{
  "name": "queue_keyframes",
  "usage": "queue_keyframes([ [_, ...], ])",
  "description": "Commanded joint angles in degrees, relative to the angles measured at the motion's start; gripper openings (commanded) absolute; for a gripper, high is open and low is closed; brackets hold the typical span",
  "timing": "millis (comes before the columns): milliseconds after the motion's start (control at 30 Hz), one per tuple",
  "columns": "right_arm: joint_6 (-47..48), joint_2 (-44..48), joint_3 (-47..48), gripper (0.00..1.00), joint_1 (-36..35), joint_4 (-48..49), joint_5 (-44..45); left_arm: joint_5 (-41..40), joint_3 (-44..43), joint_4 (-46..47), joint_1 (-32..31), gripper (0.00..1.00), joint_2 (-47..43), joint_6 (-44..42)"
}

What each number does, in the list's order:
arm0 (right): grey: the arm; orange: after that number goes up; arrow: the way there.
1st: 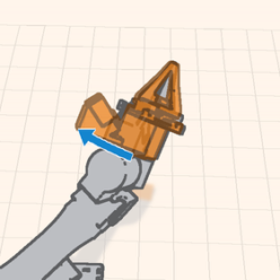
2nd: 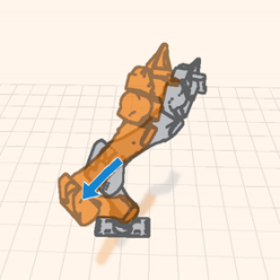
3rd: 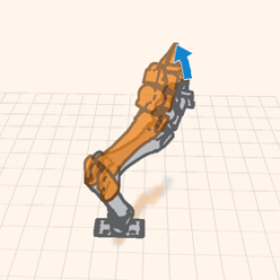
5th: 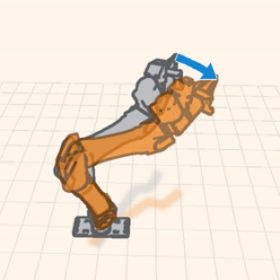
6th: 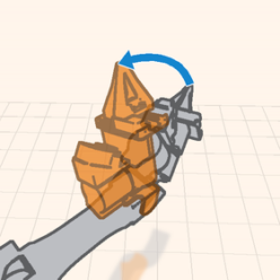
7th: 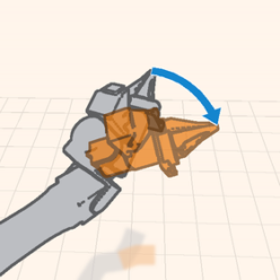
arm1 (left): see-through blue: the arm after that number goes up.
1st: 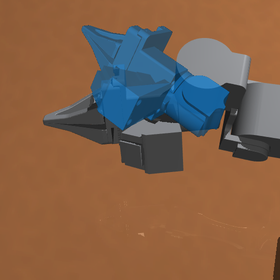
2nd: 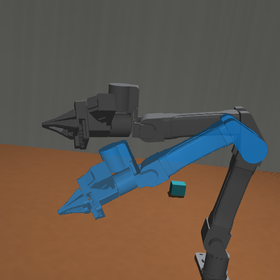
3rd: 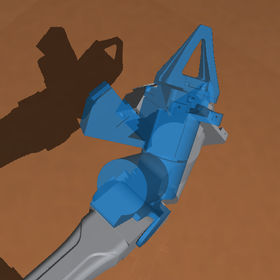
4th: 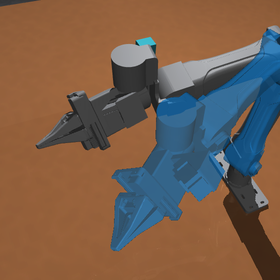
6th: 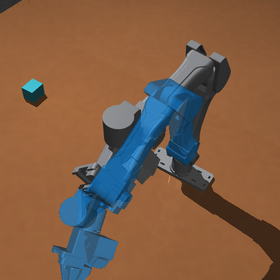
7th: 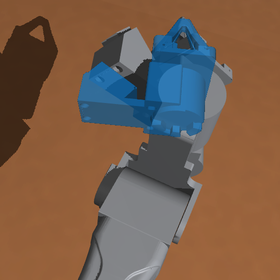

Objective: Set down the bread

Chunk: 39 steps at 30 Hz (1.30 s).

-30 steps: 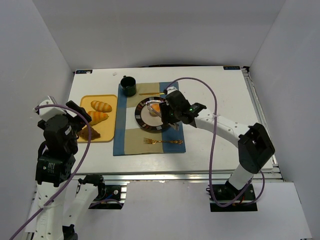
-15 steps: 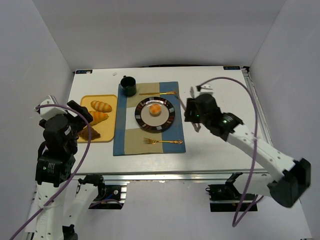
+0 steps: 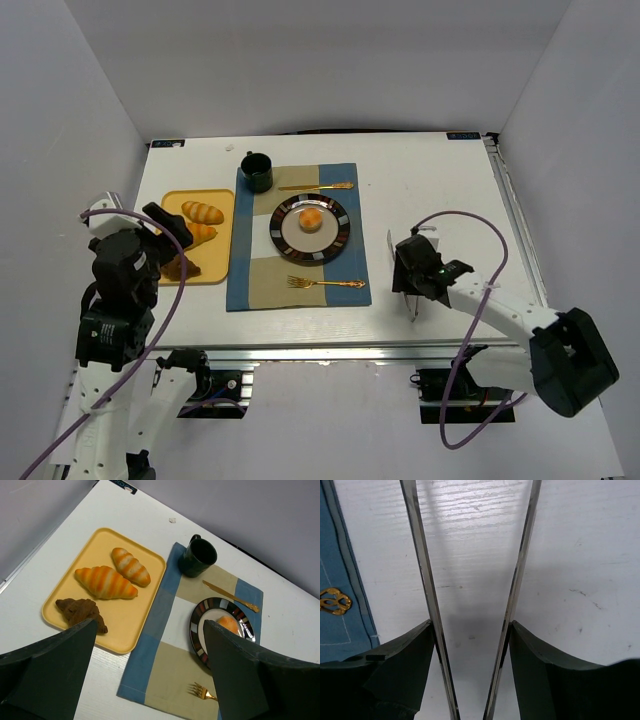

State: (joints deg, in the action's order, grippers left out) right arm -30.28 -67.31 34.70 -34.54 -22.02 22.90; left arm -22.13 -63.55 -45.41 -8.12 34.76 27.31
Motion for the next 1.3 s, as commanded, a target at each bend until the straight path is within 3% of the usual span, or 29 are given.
queue_keyframes([
  [0, -1.4, -3.8, -0.9, 0.66, 0.3, 6.5, -1.5, 1.1, 0.8, -0.2, -0.3, 0.98, -0.3, 0.4],
  [100, -2.0, -6.3, -1.3, 0.68, 0.4, 8.0, -2.5, 1.3, 1.2, -0.4, -0.3, 0.98, -0.3, 0.6],
  [233, -2.5, -9.2, 0.0, 0.8, 0.4, 7.5, -3.5, 0.9, 1.3, -0.2, -0.3, 0.98, 0.0, 0.6],
  [267, -2.7, -9.2, 0.5, 0.89, 0.3, 5.8, -3.1, 0.6, 1.4, -0.1, -0.3, 0.98, 0.2, 0.6],
  [500, -6.1, 0.9, 9.6, 0.89, 0.3, -10.1, -3.7, 2.9, -0.9, -2.2, -0.3, 0.98, 7.2, 3.4],
  [633, -4.3, 5.4, 21.5, 0.89, 0.3, -21.8, -5.4, 0.6, -2.3, -3.0, -0.3, 0.98, 10.0, 8.7],
  [767, -2.9, 2.5, 41.2, 0.89, 0.3, -32.9, -5.7, 2.1, -15.0, -10.0, -0.3, 0.98, 21.7, 10.2],
  [833, -2.8, 0.9, 45.2, 0.89, 0.4, -36.0, -5.1, 5.2, -19.5, -11.5, -0.3, 0.98, 25.8, 9.2],
  [900, -2.5, 0.9, 46.4, 0.89, 0.4, -36.1, -2.9, 6.5, -21.9, -11.2, -0.3, 0.98, 28.8, 7.7],
  [1033, -1.8, 2.2, 43.3, 0.89, 0.4, -33.1, -1.8, 8.0, -18.3, -6.5, -0.3, 0.98, 28.9, 7.9],
  [1267, 2.8, 2.9, 38.1, 0.89, 0.4, -26.3, -7.7, 14.5, -13.0, 0.5, -1.2, 0.98, 34.3, 6.7],
])
